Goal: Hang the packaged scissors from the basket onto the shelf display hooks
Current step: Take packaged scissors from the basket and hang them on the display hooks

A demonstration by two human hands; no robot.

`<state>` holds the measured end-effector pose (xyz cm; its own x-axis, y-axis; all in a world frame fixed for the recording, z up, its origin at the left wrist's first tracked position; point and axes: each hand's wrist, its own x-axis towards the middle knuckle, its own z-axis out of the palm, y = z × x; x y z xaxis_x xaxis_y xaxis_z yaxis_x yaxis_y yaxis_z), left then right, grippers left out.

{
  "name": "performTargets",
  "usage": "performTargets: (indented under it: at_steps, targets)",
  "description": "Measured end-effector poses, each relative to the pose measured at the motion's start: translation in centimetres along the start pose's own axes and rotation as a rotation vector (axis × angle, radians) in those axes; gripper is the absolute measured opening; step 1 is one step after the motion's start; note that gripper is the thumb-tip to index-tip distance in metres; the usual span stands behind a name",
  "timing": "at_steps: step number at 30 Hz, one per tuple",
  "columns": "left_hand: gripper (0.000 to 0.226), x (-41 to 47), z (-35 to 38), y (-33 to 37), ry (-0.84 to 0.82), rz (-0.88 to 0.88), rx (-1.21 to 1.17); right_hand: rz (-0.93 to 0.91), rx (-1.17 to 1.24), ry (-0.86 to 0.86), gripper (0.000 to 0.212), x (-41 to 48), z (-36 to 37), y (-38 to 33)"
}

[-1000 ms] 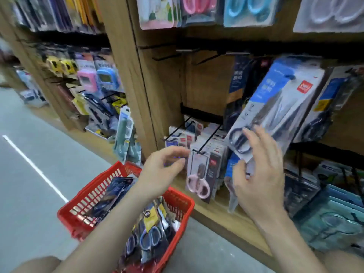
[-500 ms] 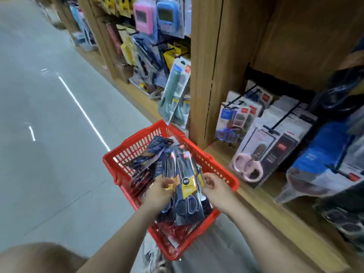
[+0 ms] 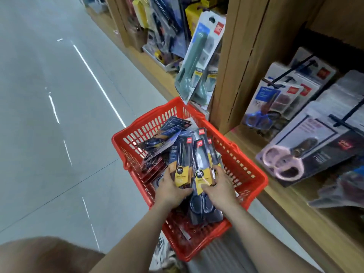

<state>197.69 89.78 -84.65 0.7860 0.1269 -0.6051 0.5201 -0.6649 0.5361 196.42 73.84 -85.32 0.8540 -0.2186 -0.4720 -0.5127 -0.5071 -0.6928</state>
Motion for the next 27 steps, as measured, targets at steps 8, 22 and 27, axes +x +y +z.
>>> performTargets:
  at_steps: [8,22,27]
  targets:
    - [0.091,-0.7,-1.4,0.7,-0.11,-0.074,-0.112,-0.135,0.195,-0.057,0.069,-0.6,-2.9,-0.9]
    - [0.12,-3.2,0.9,3.1,-0.224,0.161,-0.079,-0.004,0.423,0.071,0.04,-1.8,-3.9,-2.1]
    - [0.061,-2.4,0.6,2.9,-0.31,0.093,-0.407,-0.086,0.108,0.257,0.036,-2.1,-6.3,-1.5]
